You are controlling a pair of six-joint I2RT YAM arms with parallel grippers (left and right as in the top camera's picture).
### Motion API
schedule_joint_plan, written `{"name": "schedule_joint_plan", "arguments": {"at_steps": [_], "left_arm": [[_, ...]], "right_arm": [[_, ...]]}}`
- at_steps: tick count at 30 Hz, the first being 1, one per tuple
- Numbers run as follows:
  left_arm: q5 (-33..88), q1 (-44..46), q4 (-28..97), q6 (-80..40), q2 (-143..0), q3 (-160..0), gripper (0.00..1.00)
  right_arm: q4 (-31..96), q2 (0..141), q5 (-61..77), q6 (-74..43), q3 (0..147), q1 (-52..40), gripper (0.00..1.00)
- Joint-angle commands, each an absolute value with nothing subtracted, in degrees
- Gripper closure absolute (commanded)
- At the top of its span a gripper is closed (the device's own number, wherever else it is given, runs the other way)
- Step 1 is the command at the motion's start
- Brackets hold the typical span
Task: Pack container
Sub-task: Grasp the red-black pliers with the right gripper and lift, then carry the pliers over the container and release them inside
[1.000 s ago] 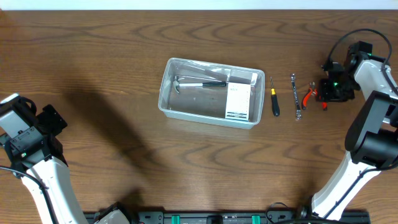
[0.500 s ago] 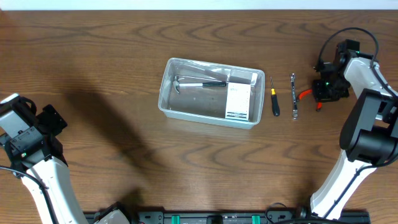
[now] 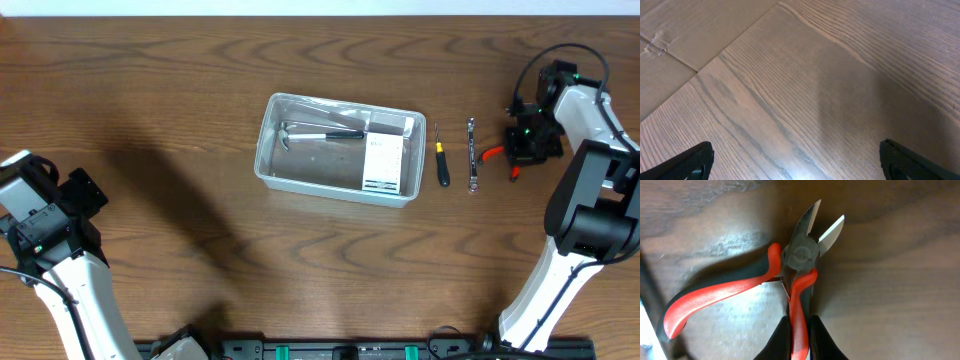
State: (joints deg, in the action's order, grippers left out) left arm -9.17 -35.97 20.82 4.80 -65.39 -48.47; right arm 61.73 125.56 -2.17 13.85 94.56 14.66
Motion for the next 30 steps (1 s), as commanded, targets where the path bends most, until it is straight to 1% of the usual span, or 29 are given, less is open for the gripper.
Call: {"name": "schedule_joint_plan", "arguments": {"at_steps": [1, 5, 8, 13, 19, 22, 26, 30], "left_arm": [[-9.0, -36.2, 21.0, 5.3, -65.6, -49.0, 0.02], [-9.0, -36.2, 21.0, 5.3, -65.6, -49.0, 0.02], [-9.0, -36.2, 21.0, 5.3, -65.6, -49.0, 0.02], [-9.0, -36.2, 21.0, 5.3, -65.6, -49.0, 0.02], [-9.0, -36.2, 21.0, 5.3, -65.6, -49.0, 0.02], [-9.0, -36.2, 21.0, 5.3, -65.6, -49.0, 0.02], [-9.0, -36.2, 21.0, 5.3, -65.6, -49.0, 0.02], [-9.0, -36.2, 21.0, 5.3, -65.6, -49.0, 0.02]], "right_arm": [[64.4, 123.3, -2.5, 11.9, 100.9, 14.0, 0.99], [68.8, 118.6, 1.2, 10.3, 107.4, 12.4, 0.99], [71.6, 114.2, 4.7, 10.3, 111.1, 9.5, 0.99], [71.4, 106.1, 6.3, 12.5, 112.7, -0.5, 0.99], [67.4, 104.2, 6.3, 24.2, 112.7, -17.1, 0.99], [65.1, 106.4, 6.1, 33.5, 112.6, -24.7, 0.99], [60.2, 111.2, 3.9, 45.3, 112.6, -30.0, 0.99], [54.8, 116.9, 1.3, 50.0, 112.6, -31.2, 0.99]]}}
